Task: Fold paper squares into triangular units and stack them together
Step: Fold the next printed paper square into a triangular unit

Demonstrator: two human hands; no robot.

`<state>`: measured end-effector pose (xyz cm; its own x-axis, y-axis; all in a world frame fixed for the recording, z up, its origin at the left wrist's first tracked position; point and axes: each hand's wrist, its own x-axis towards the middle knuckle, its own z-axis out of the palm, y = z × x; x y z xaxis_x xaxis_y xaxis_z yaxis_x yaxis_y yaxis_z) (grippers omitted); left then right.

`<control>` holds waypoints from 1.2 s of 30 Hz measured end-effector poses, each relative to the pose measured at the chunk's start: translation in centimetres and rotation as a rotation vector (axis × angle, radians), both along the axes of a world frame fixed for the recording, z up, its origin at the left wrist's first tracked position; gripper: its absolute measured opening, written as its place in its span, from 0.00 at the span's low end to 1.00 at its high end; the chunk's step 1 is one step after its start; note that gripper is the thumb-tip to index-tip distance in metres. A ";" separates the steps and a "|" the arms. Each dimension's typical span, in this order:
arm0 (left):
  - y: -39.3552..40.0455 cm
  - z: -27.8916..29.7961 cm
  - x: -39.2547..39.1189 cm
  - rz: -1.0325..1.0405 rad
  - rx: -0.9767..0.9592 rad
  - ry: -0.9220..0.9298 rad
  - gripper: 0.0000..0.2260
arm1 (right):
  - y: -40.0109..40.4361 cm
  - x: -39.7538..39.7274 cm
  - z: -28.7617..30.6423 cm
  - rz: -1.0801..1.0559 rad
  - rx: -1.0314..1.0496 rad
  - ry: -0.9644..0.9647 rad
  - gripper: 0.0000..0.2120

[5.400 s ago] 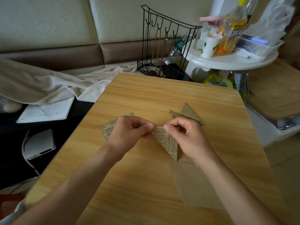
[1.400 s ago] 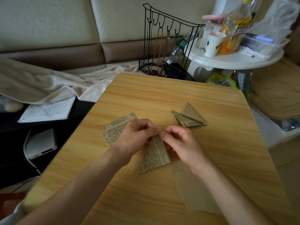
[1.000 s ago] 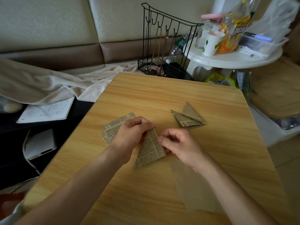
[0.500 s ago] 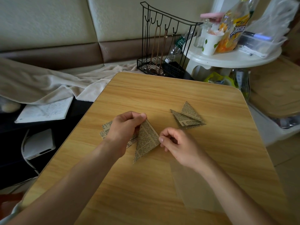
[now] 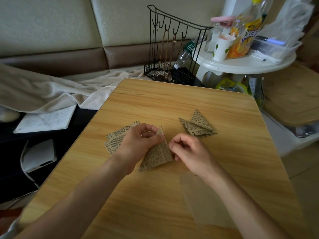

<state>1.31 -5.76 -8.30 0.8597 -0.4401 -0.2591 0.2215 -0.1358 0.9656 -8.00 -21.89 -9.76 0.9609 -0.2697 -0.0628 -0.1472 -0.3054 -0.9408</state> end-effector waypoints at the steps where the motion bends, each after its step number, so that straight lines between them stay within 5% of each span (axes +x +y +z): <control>1: 0.0 0.0 -0.1 -0.034 0.045 -0.026 0.14 | 0.0 0.0 0.1 -0.027 0.046 -0.012 0.05; 4: -0.1 0.0 -0.4 -0.158 0.137 -0.076 0.18 | -0.1 0.0 0.1 -0.102 0.154 -0.030 0.05; 10: -0.3 0.1 -1.2 -0.288 0.166 -0.215 0.10 | -0.2 -0.1 0.0 -0.109 0.243 -0.042 0.05; 20: 0.0 0.4 -0.6 -0.144 0.113 -0.288 0.04 | -0.4 -0.1 -0.3 -0.262 0.428 -0.235 0.03; 27: 0.2 -0.1 -0.2 0.079 0.195 -0.421 0.15 | -0.4 0.2 -0.4 -0.374 0.567 -0.346 0.04; 32: 0.2 0.0 -0.4 0.222 0.162 -0.285 0.24 | -0.3 0.3 -0.4 -0.345 0.558 -0.429 0.04; 36: 0.0 0.8 0.0 0.226 0.044 -0.017 0.19 | -0.1 0.3 -0.8 -0.268 0.449 -0.439 0.03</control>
